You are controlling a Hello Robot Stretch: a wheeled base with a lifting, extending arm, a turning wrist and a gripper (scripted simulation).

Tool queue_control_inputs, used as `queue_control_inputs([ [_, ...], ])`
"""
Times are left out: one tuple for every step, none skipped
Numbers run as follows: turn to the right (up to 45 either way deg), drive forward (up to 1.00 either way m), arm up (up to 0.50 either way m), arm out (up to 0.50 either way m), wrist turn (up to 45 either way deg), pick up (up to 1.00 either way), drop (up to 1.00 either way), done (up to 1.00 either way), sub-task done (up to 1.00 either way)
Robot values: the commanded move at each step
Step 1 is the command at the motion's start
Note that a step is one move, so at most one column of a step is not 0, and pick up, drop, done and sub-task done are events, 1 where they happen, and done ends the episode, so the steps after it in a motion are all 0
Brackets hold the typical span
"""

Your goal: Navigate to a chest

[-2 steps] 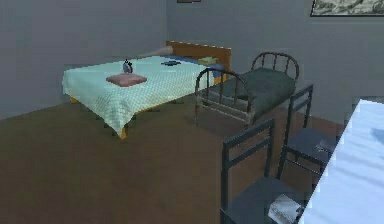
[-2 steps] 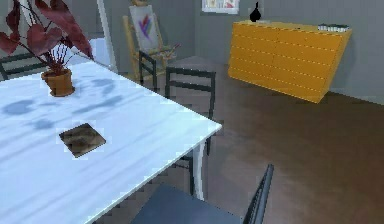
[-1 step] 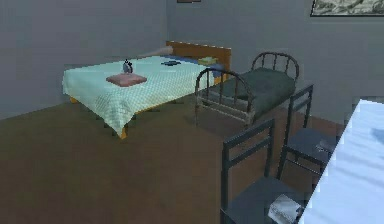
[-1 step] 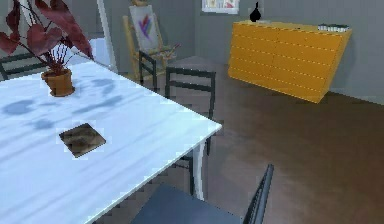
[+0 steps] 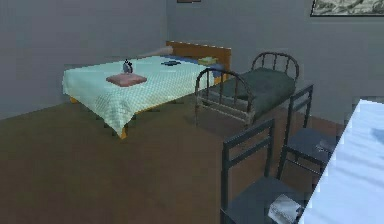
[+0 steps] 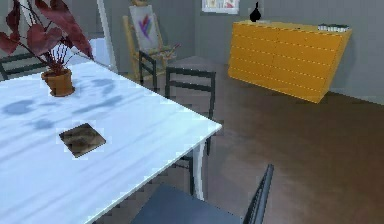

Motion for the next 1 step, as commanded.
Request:
queue_control_inputs([
  [45.0,0.0,0.0,0.0,0.0,0.0,0.0,0.0,0.0],
])
